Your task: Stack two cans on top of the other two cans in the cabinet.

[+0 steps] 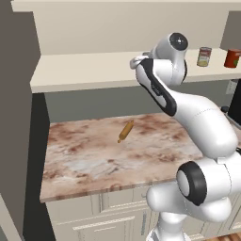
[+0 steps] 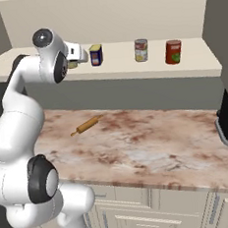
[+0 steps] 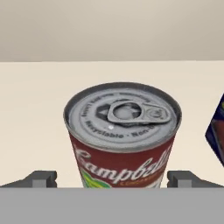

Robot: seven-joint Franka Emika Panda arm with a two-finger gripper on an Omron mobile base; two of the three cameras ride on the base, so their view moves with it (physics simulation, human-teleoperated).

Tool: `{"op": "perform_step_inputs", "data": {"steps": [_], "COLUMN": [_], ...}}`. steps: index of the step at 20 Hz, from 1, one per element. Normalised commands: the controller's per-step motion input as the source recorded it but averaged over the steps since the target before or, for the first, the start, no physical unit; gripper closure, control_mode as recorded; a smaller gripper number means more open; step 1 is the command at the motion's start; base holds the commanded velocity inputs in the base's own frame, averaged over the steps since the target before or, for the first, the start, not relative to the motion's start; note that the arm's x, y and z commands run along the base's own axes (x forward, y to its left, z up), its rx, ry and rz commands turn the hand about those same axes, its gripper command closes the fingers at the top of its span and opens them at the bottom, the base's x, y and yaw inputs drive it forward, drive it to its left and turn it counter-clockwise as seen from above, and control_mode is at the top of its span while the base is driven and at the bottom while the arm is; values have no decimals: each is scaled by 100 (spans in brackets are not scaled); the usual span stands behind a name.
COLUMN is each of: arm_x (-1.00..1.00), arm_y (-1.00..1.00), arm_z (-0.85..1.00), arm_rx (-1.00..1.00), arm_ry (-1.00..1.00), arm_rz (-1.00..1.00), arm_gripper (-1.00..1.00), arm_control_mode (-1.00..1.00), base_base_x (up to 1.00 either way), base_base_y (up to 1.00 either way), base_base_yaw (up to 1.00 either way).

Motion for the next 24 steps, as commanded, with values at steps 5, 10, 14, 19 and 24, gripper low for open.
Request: {"op": "perform_step_inputs", "data": {"steps": [5,10,14,19,24], "arm_x": [8,1,-3,-13,-18], "arm_y": [0,0,0,-4,-3], "arm_z": [0,0,0,0,12], "arm_rx": [0,0,0,0,0], "arm_ry": [0,0,-2,-5,-17], "arm_rz": [0,0,0,0,0], "arm_gripper": [-100,100,100,100,100], "arm_control_mode": [-100,-100,-100,-100,-100], "base_base_x": [0,0,0,0,0], "base_base_y": [0,0,0,0,0], "base_base_yaw": [0,0,0,0,0]}}
